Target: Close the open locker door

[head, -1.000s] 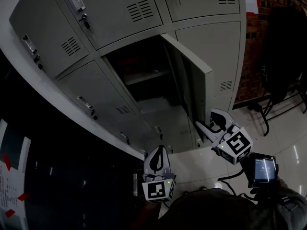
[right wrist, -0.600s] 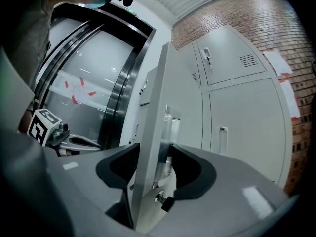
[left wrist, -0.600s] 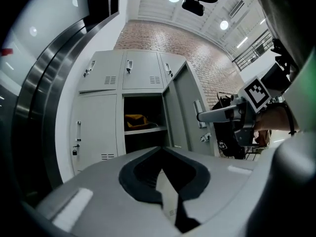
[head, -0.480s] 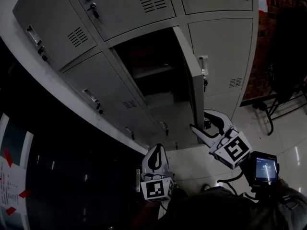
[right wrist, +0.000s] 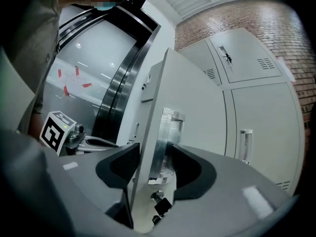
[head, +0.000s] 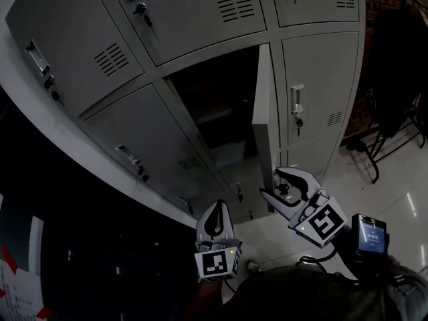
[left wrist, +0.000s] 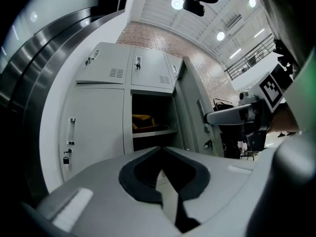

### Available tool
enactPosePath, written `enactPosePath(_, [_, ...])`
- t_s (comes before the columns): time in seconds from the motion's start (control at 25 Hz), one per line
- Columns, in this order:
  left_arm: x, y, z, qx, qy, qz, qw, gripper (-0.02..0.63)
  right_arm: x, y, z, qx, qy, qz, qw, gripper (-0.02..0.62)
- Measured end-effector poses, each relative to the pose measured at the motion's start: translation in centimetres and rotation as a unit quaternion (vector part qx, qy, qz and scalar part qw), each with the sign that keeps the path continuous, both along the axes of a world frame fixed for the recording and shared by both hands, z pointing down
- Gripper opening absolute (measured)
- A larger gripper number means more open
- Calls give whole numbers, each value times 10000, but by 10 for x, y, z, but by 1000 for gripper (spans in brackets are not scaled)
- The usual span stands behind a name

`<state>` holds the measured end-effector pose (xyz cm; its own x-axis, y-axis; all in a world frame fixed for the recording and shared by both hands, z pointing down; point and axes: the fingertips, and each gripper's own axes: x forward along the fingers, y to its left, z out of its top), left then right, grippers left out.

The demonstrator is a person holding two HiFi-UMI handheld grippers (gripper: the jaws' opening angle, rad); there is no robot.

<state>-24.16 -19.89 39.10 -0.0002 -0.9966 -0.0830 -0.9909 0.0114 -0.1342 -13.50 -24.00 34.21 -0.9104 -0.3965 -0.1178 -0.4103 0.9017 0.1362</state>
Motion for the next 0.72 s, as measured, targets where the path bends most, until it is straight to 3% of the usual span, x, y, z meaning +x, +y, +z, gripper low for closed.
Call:
enactPosePath(0.36, [-63, -17, -2, 55, -32, 349, 9994, 3, -69, -11, 2, 9, -23, 312, 9995, 213])
enactPosePath(0.72, [-110, -25, -9, 166, -70, 381, 9991, 2, -125, -35, 3, 175, 121, 504, 9985, 173])
